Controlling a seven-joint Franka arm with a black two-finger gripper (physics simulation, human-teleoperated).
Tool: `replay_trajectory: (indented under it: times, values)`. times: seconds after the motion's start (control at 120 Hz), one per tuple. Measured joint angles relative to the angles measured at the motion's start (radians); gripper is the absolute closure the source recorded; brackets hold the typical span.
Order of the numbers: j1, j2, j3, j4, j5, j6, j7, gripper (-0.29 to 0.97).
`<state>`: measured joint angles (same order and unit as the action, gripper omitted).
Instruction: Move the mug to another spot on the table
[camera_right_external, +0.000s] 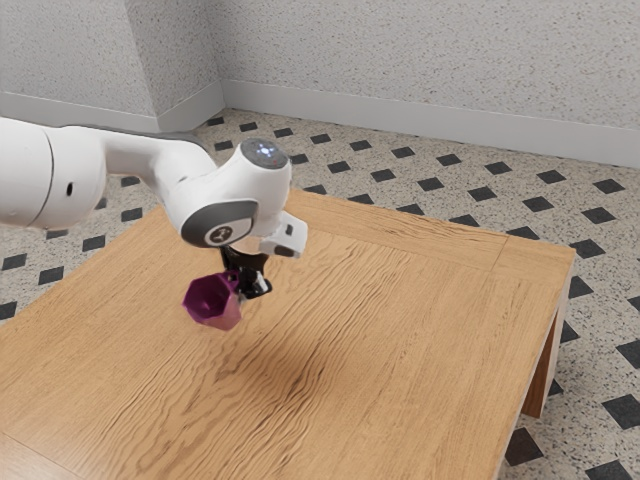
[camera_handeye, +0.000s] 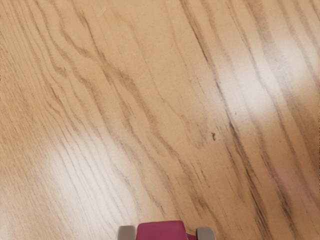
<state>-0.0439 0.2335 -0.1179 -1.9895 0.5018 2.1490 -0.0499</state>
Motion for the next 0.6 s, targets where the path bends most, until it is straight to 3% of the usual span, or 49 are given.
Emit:
replay_trajectory:
  times: [0.133, 0.483, 0.6]
  values:
    - [-0.001, 0.002, 0.048, -0.006, -0.040, 0.096, 0.064, 0.75]
    - [0.007, -0.003, 0.128, -0.032, -0.459, 0.252, 0.367, 0.75]
    - [0.006, 0.001, 0.134, -0.031, -0.540, 0.264, 0.461, 0.75]
